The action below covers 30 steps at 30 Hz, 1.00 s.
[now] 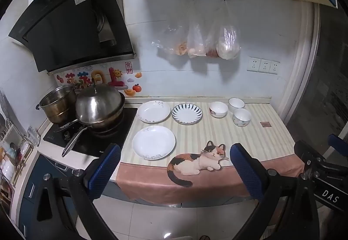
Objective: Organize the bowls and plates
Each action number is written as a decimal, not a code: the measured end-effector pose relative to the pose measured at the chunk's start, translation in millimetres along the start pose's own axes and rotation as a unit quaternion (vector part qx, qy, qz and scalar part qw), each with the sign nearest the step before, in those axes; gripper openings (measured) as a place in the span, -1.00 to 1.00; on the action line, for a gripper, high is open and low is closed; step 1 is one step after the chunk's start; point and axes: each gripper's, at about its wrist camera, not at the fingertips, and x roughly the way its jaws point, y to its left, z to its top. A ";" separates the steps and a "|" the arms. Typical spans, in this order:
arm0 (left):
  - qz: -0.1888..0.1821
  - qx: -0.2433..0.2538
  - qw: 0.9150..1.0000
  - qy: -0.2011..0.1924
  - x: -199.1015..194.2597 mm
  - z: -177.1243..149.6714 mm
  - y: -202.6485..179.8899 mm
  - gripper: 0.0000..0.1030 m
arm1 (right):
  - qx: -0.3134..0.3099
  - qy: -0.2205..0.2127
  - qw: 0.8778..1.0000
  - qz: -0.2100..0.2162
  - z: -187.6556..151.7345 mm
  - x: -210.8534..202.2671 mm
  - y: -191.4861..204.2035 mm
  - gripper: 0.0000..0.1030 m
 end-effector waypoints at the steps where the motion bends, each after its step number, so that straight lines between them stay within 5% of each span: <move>1: 0.000 -0.001 1.000 -0.001 -0.1 0.0 0.1 0.99 | -0.001 -0.002 1.000 -0.001 0.0 0.2 0.2 1.00; 30: 0.001 -0.002 1.000 0.001 4.5 2.3 8.7 0.99 | 0.005 0.001 1.000 0.003 3.5 8.5 3.7 1.00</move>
